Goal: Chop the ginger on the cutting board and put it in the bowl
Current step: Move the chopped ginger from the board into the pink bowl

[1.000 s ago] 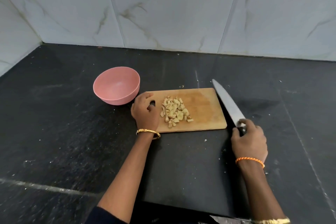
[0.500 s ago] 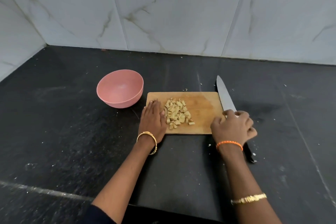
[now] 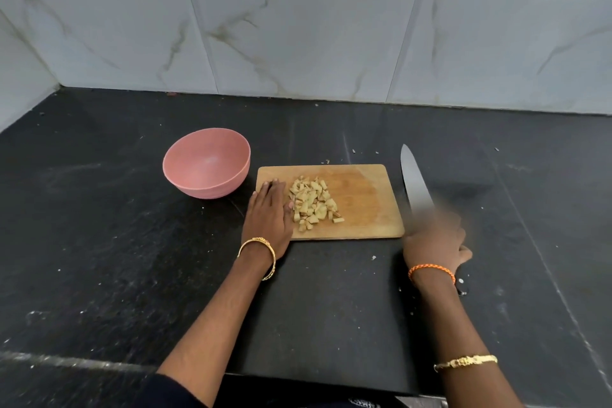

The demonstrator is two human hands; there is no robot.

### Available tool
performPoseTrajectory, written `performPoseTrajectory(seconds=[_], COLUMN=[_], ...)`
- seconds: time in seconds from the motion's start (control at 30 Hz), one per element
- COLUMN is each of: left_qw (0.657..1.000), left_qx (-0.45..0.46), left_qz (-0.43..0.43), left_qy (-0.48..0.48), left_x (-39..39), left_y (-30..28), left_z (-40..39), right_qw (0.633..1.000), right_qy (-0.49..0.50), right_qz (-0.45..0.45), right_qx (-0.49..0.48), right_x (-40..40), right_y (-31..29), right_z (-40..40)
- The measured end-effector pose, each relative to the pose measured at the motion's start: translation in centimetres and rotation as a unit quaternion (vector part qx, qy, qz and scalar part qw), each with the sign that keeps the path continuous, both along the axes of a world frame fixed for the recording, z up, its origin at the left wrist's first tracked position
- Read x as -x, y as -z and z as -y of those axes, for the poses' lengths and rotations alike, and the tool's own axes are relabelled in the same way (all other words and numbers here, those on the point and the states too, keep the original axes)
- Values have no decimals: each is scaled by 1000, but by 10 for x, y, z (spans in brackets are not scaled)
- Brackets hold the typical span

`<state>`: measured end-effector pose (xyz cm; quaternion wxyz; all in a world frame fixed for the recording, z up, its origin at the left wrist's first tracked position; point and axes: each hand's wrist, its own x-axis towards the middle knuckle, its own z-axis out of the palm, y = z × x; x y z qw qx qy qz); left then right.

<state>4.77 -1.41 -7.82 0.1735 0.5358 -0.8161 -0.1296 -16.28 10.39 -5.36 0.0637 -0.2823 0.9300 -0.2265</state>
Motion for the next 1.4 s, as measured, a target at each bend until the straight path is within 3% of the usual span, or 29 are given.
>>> performPoseTrajectory(seconds=[0.13, 0.27, 0.37, 0.47, 0.57, 0.83, 0.93, 1.17, 1.3, 1.4], left_qw=[1000, 987, 980, 975, 974, 975, 977, 975, 974, 971], left_qx=[-16, -105, -160, -201, -213, -207, -200, -214, -211, -216], left_qz=[-18, -115, -107, -58, -2, 15, 7, -19, 5, 34], left_qy=[11, 34, 56, 76, 73, 75, 68, 55, 77, 94], left_x=[0, -6, -9, -12, -14, -6, -5, -8, -11, -5], left_y=[-4, -24, -49, -62, -61, -57, -53, -49, -50, -55], left_z=[-1, -2, -2, 6, 18, 29, 30, 30, 31, 35], right_qw=[996, 981, 955, 926, 906, 903, 880, 849, 859, 888], right_qy=[-13, -158, -273, -331, -365, -425, -464, -525, -507, -445], right_qz=[-4, 51, 119, 124, 124, 61, 102, 17, 44, 104], right_qx=[85, 104, -2, -132, -172, -31, -14, 57, 64, 54], right_x=[-10, -28, -34, -36, -36, -63, -71, -74, -62, -43], right_y=[-11, -29, -40, -45, -45, -34, -25, -4, -15, -37], right_z=[11, 44, 66, 79, 84, 108, 118, 113, 104, 101])
